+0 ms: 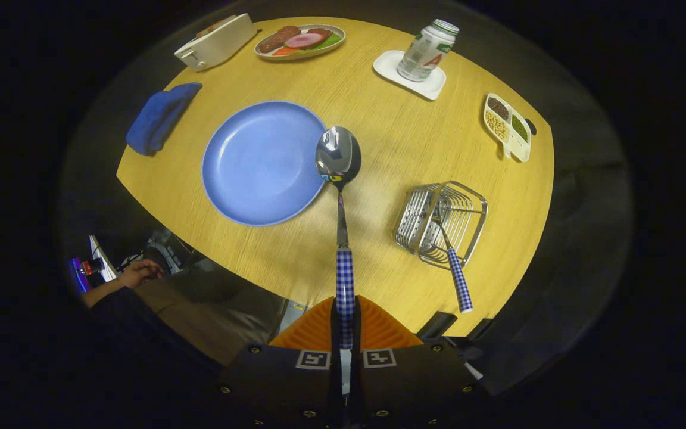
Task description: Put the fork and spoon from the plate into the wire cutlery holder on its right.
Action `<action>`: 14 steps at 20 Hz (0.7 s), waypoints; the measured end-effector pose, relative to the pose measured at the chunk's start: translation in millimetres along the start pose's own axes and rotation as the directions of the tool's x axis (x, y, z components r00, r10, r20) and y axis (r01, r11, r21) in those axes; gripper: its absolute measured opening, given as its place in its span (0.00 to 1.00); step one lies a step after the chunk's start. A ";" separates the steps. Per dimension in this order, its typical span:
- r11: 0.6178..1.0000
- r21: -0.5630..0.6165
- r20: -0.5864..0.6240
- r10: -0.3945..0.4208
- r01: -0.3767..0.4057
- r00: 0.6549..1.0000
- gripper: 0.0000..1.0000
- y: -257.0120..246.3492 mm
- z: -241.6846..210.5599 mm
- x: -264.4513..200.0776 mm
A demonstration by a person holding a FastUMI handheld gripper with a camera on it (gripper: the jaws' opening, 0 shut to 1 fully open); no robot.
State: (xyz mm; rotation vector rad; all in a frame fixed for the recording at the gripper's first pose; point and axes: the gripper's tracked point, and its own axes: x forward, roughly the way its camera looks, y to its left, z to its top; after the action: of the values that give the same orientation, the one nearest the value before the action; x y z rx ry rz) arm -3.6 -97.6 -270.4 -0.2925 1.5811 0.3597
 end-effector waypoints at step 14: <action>0.990 0.138 -0.150 0.013 0.008 0.989 0.05 -81.1 -59.7 -18.7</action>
State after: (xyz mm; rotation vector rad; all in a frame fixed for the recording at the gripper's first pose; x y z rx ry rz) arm -24.9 -196.5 -254.2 -0.2142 1.7458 0.2321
